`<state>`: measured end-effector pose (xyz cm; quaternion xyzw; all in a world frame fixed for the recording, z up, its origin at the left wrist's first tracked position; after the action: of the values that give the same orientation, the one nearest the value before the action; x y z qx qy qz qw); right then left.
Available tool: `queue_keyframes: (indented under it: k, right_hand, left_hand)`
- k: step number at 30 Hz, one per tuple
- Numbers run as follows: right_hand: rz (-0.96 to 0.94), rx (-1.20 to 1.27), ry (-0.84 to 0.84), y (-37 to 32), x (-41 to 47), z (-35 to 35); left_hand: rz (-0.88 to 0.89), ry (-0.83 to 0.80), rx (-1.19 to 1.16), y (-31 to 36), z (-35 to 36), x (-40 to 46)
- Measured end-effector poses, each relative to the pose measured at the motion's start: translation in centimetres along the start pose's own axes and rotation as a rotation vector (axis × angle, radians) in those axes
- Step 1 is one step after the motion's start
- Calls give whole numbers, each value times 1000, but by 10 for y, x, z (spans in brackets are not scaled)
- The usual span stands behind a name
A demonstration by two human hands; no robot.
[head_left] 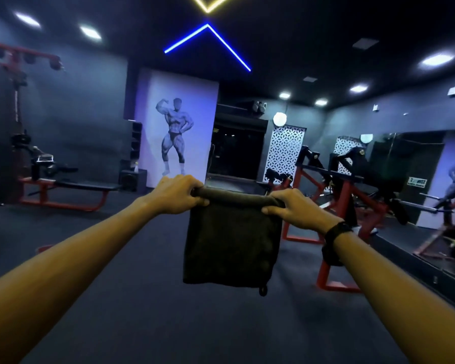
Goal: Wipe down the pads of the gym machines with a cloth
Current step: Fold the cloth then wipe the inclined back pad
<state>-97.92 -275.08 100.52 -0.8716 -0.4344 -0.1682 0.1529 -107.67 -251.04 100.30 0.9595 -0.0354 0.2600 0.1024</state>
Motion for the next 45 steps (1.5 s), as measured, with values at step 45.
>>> queue_keyframes:
  k: [45]
  right_hand:
    - [54, -63, -103, 716, 817, 310]
  left_hand:
    - [72, -72, 15, -430, 521, 935]
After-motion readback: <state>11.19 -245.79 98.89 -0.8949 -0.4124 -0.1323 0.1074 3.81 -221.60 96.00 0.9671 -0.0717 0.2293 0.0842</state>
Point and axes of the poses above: each hand's wrist, its own x-axis towards the middle knuckle, its own z-axis out of the palm, y = z × x, the point moved 7 cm from there along x, towards the middle knuckle
